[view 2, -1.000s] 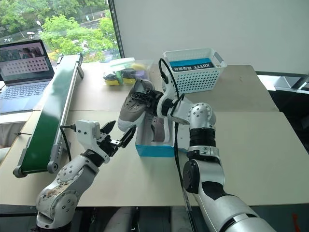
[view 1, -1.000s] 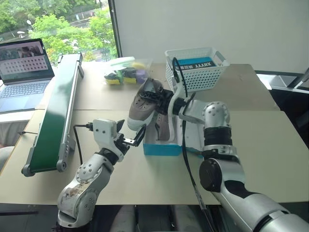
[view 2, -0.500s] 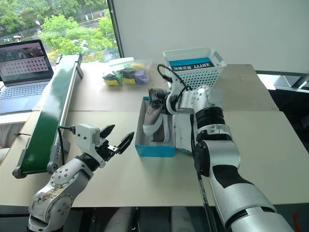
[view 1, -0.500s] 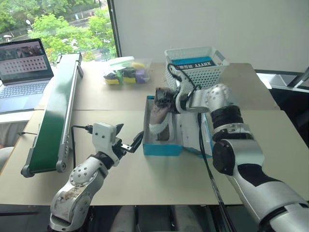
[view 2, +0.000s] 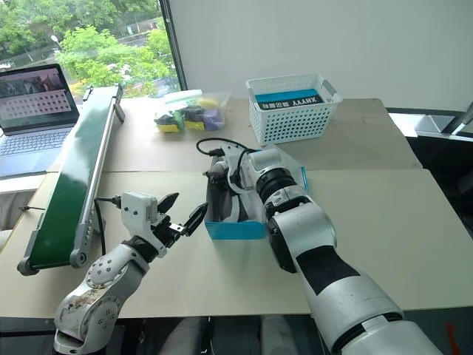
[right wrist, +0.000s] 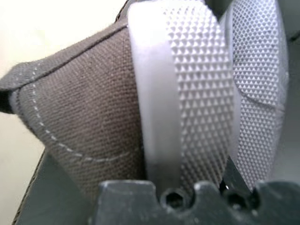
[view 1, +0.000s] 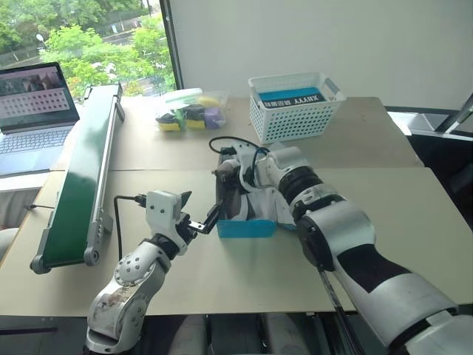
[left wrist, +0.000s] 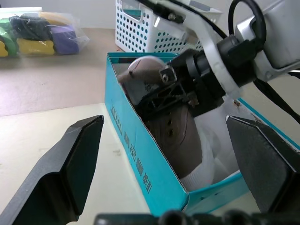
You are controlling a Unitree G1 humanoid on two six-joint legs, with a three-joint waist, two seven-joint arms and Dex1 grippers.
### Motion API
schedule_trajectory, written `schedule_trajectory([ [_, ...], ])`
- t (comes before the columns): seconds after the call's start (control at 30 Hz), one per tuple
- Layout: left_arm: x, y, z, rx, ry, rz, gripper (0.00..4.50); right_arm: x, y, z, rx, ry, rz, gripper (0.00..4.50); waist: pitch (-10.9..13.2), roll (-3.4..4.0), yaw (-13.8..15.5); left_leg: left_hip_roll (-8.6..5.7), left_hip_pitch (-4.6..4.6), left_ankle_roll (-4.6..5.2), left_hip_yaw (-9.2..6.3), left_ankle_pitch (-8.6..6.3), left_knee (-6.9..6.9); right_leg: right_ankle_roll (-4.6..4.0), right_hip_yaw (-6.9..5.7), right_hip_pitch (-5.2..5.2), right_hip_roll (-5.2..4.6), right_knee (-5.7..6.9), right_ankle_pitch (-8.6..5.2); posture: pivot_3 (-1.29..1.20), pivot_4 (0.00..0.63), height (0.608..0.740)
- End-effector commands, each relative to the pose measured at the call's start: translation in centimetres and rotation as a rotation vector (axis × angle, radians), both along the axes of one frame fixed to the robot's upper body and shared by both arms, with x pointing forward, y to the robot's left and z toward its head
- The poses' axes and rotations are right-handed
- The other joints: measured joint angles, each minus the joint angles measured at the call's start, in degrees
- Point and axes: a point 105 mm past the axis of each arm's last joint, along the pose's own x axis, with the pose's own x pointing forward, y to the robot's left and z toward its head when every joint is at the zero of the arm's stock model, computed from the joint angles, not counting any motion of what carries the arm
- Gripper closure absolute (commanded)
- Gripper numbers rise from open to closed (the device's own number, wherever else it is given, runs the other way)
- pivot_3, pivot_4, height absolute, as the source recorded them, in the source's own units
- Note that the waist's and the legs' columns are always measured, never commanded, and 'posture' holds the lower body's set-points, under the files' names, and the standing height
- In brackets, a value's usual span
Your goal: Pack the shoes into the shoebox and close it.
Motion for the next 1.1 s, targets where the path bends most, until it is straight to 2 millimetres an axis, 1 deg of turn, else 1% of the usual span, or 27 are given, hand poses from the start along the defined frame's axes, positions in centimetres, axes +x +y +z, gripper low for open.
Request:
schedule_trajectory([
  [0.03,-0.2,-0.4,1.1,-0.008,-0.056,-0.016,0.0,1.1,-0.1,2.3,0.034,-0.08,-0.037,2.69,0.0,0.0,0.1,0.0,-0.02,0.0,0.0,0.0,0.0,0.0,0.0,-0.02,0.0,0.0,0.0,0.0,0.15,0.735],
  [0.07,-0.2,-0.4,1.1,-0.008,-0.057,-0.015,0.0,1.1,0.0,2.6,0.049,-0.078,-0.039,2.54,0.0,0.0,0.1,0.0,-0.02,0.0,0.0,0.0,-0.01,0.0,0.0,-0.03,0.0,0.01,0.0,0.0,0.15,0.735],
  [0.17,-0.2,-0.2,1.1,-0.008,-0.057,-0.01,0.0,1.3,-0.1,3.6,0.058,-0.088,-0.034,1.45,0.0,0.01,0.1,0.0,-0.04,0.0,0.0,0.0,-0.01,0.0,0.01,-0.08,0.0,0.05,0.0,0.0,0.15,0.735],
  [0.2,-0.2,-0.2,1.1,-0.008,-0.057,-0.009,0.0,1.4,-0.3,3.9,0.063,-0.093,-0.038,1.19,0.0,0.01,0.1,0.0,-0.05,0.0,0.0,0.0,-0.01,0.0,0.02,-0.09,0.0,0.06,0.0,0.0,0.15,0.735],
  [0.4,-0.1,-0.3,1.2,-0.008,-0.056,-0.019,0.0,1.8,-1.6,5.6,0.109,-0.089,-0.072,1.19,0.0,0.01,0.3,-0.01,-0.13,0.0,0.01,0.0,-0.01,0.0,0.01,-0.13,0.0,0.02,0.0,0.0,0.15,0.735],
  [0.6,0.3,-0.2,1.4,-0.005,-0.055,-0.026,0.0,2.0,-2.9,8.4,0.177,-0.103,-0.072,1.19,0.0,0.02,0.9,-0.01,-0.2,0.0,0.01,0.0,0.0,0.0,0.0,-0.18,-0.01,0.02,0.0,0.0,0.15,0.735],
  [0.63,0.3,-0.2,1.5,-0.005,-0.055,-0.027,0.0,2.0,-2.9,9.4,0.204,-0.116,-0.058,1.19,0.0,0.02,0.9,-0.01,-0.22,0.0,0.01,0.0,0.0,0.0,0.0,-0.19,-0.01,0.01,0.0,0.0,0.15,0.735],
  [0.7,0.4,-0.2,1.6,-0.006,-0.054,-0.028,0.0,1.7,-2.7,10.7,0.25,-0.121,-0.029,1.19,0.0,0.01,0.9,-0.01,-0.25,0.0,0.01,0.0,0.0,0.0,-0.01,-0.21,-0.01,0.0,0.0,0.0,0.15,0.735],
  [0.8,0.5,-0.2,1.7,-0.006,-0.053,-0.029,0.0,1.2,-2.4,11.6,0.295,-0.113,0.008,1.19,0.0,0.02,0.6,-0.01,-0.29,0.0,0.01,0.0,-0.01,0.0,-0.01,-0.24,0.0,-0.02,0.0,0.0,0.15,0.735],
  [0.87,0.5,-0.2,1.8,-0.006,-0.052,-0.029,0.0,1.0,-2.3,11.7,0.303,-0.109,0.018,1.19,0.0,0.02,0.6,0.0,-0.28,0.0,0.01,0.0,-0.05,0.0,-0.01,-0.26,0.0,-0.02,0.0,0.0,0.15,0.735],
  [0.9,0.5,-0.2,1.8,-0.006,-0.054,-0.029,0.0,0.9,-2.3,11.3,0.301,-0.097,0.02,1.19,0.0,0.02,0.7,0.0,-0.28,0.0,0.01,0.0,-0.06,0.0,-0.01,-0.26,0.0,-0.02,0.0,0.0,0.15,0.735],
  [0.97,0.4,-0.2,1.9,-0.008,-0.055,-0.031,0.0,0.8,-2.3,10.2,0.283,-0.076,0.019,1.19,0.0,0.02,0.8,0.0,-0.31,0.0,0.01,0.0,-0.05,0.0,-0.01,-0.26,-0.01,-0.03,0.0,0.0,0.15,0.735],
  [1.1,0.3,-0.3,1.9,-0.006,-0.053,-0.034,0.0,0.4,-2.4,7.3,0.224,-0.025,0.024,1.19,0.0,0.02,0.9,-0.01,-0.31,0.0,0.0,0.0,-0.02,0.0,-0.03,-0.23,-0.02,-0.04,0.0,0.0,0.15,0.735],
])
